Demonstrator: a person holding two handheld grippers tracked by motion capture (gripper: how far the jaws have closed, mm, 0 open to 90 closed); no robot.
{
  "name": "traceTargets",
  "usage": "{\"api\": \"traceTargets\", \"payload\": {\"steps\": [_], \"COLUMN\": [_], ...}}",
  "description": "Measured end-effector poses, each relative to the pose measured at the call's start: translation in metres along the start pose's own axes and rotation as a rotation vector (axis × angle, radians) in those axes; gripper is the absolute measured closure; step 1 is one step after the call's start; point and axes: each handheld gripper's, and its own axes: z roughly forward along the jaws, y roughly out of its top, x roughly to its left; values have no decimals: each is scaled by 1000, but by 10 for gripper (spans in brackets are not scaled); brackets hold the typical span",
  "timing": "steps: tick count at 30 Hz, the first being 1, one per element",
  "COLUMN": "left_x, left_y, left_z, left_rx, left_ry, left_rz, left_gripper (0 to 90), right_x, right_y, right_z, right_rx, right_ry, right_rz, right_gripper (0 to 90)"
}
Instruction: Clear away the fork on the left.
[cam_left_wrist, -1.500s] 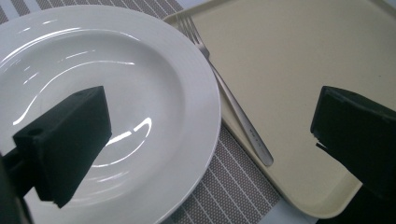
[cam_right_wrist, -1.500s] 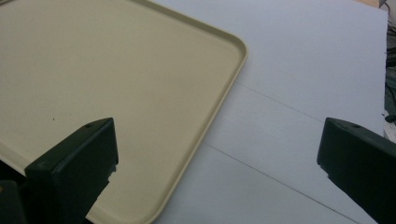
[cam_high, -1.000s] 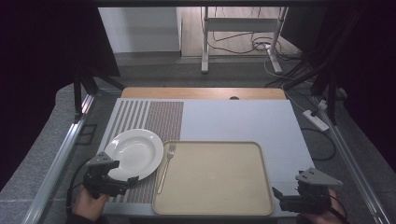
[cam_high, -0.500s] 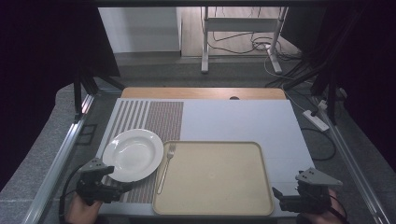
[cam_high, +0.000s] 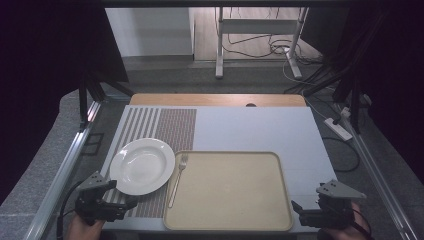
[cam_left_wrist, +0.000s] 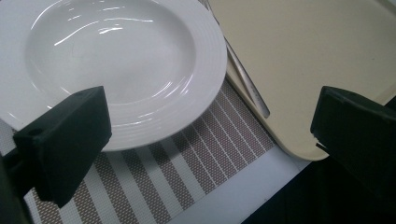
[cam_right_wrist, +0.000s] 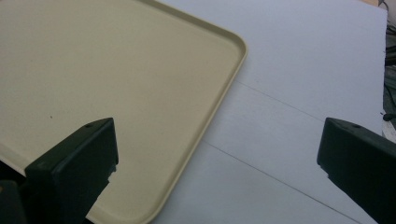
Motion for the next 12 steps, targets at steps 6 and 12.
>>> {"api": "traceTargets", "payload": {"steps": [6,12], "left_x": [-2,0], "left_y": [-3,-3], "left_z": [-3,-3], "left_rx": [4,1], "left_ry": [15,3], "left_rz": [7,-7], "left_gripper": [0,0], "right_x": [1,1], "right_y": [0,0], "right_z": [0,0], "right_rx": [1,2], "right_ry": [0,-2], "right_rz": [-1,-6], "right_gripper": [0,0]}}
